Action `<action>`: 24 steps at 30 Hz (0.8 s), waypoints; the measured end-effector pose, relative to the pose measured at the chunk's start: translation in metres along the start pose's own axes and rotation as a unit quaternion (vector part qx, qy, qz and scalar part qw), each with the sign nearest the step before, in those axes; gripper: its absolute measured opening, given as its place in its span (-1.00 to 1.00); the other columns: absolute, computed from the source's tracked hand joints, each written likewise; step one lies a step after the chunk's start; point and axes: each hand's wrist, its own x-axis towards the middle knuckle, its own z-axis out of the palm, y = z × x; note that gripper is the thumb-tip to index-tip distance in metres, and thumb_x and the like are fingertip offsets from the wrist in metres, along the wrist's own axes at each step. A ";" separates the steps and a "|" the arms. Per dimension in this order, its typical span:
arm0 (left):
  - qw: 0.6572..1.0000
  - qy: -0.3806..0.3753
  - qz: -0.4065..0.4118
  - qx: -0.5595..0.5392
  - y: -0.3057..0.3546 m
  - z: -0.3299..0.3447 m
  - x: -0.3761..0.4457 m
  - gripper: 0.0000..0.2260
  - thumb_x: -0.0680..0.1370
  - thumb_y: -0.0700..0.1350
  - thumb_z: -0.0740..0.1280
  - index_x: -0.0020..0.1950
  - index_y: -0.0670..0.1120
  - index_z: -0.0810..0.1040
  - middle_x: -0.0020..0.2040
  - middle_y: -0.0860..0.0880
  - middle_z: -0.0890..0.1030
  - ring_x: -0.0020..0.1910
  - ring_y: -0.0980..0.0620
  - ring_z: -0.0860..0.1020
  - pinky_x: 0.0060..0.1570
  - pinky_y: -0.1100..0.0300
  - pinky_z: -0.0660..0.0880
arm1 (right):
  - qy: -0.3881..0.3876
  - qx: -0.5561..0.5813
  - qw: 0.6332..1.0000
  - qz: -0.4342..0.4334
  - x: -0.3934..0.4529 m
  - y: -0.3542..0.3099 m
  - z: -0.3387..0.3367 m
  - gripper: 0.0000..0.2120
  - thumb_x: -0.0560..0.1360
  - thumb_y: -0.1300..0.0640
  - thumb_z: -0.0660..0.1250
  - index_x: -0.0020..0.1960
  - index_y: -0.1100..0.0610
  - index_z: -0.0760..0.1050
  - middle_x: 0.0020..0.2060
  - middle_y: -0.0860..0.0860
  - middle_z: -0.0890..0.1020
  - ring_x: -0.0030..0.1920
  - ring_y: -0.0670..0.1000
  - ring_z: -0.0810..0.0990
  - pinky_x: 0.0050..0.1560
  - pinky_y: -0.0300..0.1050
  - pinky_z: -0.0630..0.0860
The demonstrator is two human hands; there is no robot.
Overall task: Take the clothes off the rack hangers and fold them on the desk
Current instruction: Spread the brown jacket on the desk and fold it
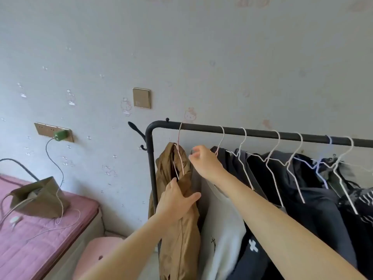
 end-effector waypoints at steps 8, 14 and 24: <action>0.996 -0.034 -0.057 -0.062 -0.003 0.017 0.017 -0.42 0.48 -0.01 0.41 0.41 -0.05 0.21 0.20 -0.03 0.45 0.07 0.02 0.51 -0.03 0.20 0.57 | -0.098 0.181 0.973 0.105 0.049 0.009 0.025 -0.68 0.59 0.21 0.22 0.32 0.29 0.40 0.08 0.25 0.59 0.09 0.17 0.62 0.15 0.04 0.58; 0.993 -0.066 -0.061 -0.071 -0.002 0.015 0.021 -0.68 0.52 -0.08 0.35 0.18 0.00 0.27 -0.01 -0.03 0.51 -0.05 0.00 0.56 -0.07 0.13 0.60 | -0.172 0.305 0.922 0.166 0.068 0.009 0.028 -0.77 0.59 0.24 0.22 0.24 0.24 0.41 0.11 0.20 0.56 0.03 0.12 0.62 -0.07 -0.06 0.60; 0.991 -0.061 -0.064 -0.100 -0.008 0.008 0.019 -0.80 0.53 -0.17 0.30 0.02 0.03 0.31 -0.08 -0.04 0.50 -0.17 0.08 0.51 -0.29 0.31 0.44 | -0.213 0.348 0.892 0.194 0.079 0.003 0.028 -0.77 0.59 0.22 0.23 0.24 0.21 0.43 0.03 0.17 0.54 -0.01 0.09 0.57 0.09 0.08 0.57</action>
